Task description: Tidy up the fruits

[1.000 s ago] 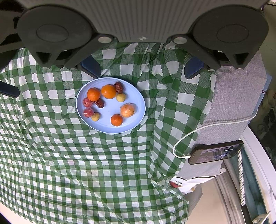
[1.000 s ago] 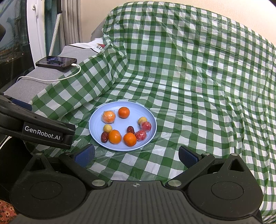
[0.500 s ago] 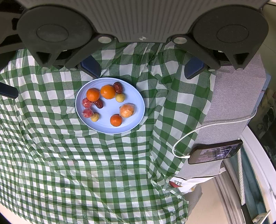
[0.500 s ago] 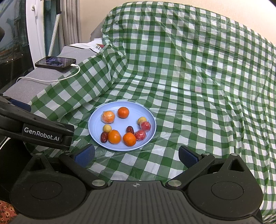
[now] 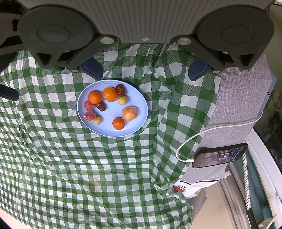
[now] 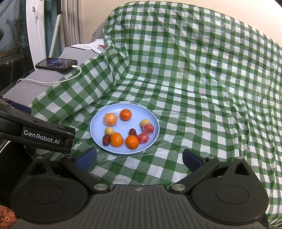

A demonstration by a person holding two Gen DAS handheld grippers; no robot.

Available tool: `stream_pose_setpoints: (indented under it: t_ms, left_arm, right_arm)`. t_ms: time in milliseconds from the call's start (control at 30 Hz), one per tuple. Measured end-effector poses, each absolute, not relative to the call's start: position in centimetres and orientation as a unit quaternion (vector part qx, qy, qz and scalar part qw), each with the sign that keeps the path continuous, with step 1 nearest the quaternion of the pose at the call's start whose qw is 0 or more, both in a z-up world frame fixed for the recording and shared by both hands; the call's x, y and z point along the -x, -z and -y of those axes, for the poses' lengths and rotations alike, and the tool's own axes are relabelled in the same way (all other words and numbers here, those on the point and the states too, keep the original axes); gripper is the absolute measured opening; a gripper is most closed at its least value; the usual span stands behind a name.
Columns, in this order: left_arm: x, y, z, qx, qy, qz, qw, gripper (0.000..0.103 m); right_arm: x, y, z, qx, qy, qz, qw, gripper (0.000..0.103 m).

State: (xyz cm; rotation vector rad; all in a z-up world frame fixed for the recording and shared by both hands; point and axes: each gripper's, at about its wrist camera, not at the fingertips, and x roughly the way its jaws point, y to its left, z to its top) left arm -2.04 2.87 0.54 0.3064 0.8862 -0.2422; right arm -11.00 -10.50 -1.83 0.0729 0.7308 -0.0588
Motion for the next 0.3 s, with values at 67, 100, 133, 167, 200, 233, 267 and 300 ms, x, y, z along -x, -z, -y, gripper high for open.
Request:
stream_pose_setpoints:
  t_ms: [67,100,133,167,200,233,267,300]
  left_arm:
    - [2.02,-0.51,-2.95,-0.146,0.117,-0.427,0.885,0.103]
    - [2.04,-0.5,-2.99,-0.145,0.118,-0.427,0.885,0.103]
    - [2.09,-0.49,-2.94,-0.146,0.118,-0.426,0.885,0.103]
    - [2.15,-0.5,-2.88,-0.147,0.119,-0.425,0.885,0.103]
    - [2.2,-0.51,-2.92,-0.148,0.12,-0.424,0.886,0.103]
    - [2.22,-0.52,-2.77,-0.149,0.12,-0.423,0.886,0.103]
    - [2.21,-0.51,-2.74,-0.151,0.12,-0.423,0.885,0.103]
    - [2.2,-0.5,-2.71,-0.151,0.119,-0.424,0.885,0.103]
  right_arm:
    - [10.98,1.86,10.55,-0.036,0.029,-0.357,0.933,0.102]
    - [10.98,1.86,10.54,-0.036,0.029,-0.357,0.933,0.102]
    - [10.98,1.87,10.53,-0.036,0.029,-0.357,0.933,0.102]
    - [10.99,1.87,10.57,-0.036,0.029,-0.357,0.933,0.102]
    - [10.99,1.88,10.56,-0.036,0.029,-0.357,0.933,0.102]
    - [11.0,1.88,10.57,-0.036,0.028,-0.357,0.933,0.102]
    - [11.01,1.87,10.64,-0.036,0.028,-0.357,0.933,0.102]
    - [11.01,1.87,10.63,-0.036,0.028,-0.357,0.933,0.102]
